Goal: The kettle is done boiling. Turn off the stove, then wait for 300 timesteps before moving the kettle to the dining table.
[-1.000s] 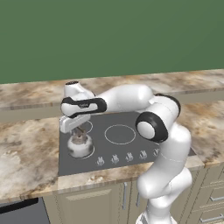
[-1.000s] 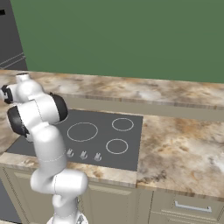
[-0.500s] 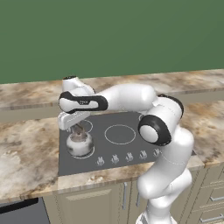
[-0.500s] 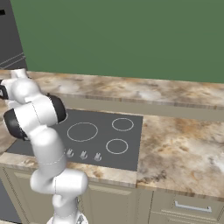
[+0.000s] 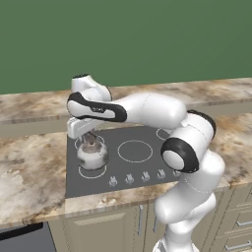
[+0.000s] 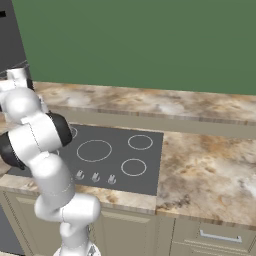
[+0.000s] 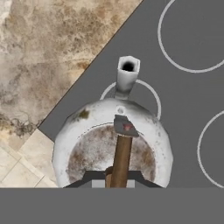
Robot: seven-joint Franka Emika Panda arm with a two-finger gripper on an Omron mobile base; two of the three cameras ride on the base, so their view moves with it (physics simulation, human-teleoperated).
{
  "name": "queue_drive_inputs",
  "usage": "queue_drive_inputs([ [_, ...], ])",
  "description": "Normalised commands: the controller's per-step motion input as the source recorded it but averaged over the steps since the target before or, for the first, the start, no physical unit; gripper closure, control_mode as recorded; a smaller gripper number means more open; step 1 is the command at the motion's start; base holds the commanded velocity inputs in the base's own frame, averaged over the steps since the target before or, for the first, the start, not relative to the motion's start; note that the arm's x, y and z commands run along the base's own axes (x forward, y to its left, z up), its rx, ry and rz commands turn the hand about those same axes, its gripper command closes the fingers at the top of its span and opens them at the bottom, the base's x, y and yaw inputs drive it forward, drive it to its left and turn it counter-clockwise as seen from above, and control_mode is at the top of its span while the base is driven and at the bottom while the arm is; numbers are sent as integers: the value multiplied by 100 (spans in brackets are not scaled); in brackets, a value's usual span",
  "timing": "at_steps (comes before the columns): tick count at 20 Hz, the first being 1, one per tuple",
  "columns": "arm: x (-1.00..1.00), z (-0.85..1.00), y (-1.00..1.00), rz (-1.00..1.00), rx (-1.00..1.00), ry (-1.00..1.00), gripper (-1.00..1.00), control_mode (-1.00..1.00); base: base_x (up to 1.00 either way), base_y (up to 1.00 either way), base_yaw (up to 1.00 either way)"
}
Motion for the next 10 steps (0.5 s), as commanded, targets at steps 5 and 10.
queue_drive_inputs([
  [5, -19, 33, -27, 0, 0, -2, 100, -100, 0, 0, 0],
  [10, -11, 21, -20, 0, 0, -1, 100, -100, 0, 0, 0],
])
